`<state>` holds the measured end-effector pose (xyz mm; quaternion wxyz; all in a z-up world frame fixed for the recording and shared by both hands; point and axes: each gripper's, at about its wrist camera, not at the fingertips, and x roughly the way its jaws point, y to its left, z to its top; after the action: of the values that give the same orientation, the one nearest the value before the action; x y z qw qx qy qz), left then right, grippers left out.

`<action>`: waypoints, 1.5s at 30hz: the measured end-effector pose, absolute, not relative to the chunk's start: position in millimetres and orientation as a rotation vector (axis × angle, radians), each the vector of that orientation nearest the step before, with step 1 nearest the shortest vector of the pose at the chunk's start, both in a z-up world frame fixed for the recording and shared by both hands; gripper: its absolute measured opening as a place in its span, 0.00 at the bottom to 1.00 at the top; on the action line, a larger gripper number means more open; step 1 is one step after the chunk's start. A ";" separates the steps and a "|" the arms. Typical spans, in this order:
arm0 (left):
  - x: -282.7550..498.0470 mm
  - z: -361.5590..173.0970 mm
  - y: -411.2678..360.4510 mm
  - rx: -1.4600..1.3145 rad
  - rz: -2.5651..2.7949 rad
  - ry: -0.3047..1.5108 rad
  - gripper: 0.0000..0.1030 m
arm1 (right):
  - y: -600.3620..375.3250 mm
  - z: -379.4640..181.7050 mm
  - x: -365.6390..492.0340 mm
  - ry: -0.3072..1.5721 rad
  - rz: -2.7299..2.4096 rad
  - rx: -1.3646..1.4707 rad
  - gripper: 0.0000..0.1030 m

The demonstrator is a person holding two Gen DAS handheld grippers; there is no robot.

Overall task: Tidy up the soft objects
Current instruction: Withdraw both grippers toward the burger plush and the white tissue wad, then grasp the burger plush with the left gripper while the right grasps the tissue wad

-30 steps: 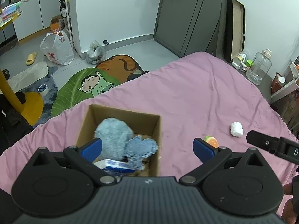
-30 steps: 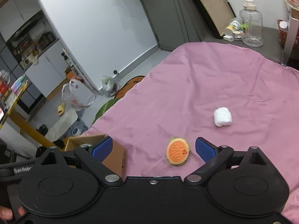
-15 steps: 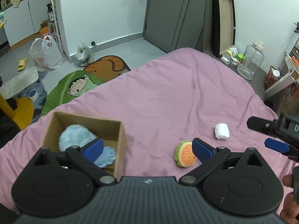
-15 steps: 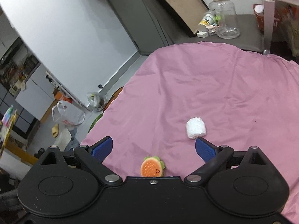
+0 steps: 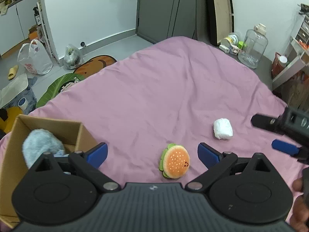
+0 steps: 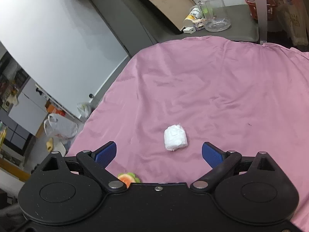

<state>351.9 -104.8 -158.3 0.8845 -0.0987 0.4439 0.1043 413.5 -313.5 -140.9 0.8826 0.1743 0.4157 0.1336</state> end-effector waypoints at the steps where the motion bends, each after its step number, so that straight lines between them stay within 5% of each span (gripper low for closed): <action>1: 353.2 -163.0 -106.6 -0.200 0.220 0.926 0.96 | -315.0 -142.5 414.9 0.864 0.279 0.366 0.93; 14: 375.0 -218.4 -125.8 -0.178 0.222 1.001 0.84 | -314.2 -173.3 439.0 0.907 0.276 0.318 0.93; 28: 395.7 -250.9 -138.2 -0.194 0.186 1.052 0.46 | -292.7 -207.0 460.9 0.958 0.291 0.217 0.80; 33: 398.7 -248.6 -131.7 -0.238 0.177 1.045 0.41 | -283.8 -217.0 467.1 0.967 0.300 0.184 0.66; 38: 397.4 -240.8 -125.9 -0.262 0.181 1.026 0.41 | -275.5 -223.3 468.5 0.952 0.292 0.123 0.40; 45: 394.6 -223.6 -116.7 -0.271 0.187 0.983 0.41 | -277.5 -215.0 460.5 0.930 0.315 0.131 0.40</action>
<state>394.6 -116.7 -223.6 0.8686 -0.1293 0.4699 0.0895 460.5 -277.5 -215.0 0.8800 0.0627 0.4460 0.1511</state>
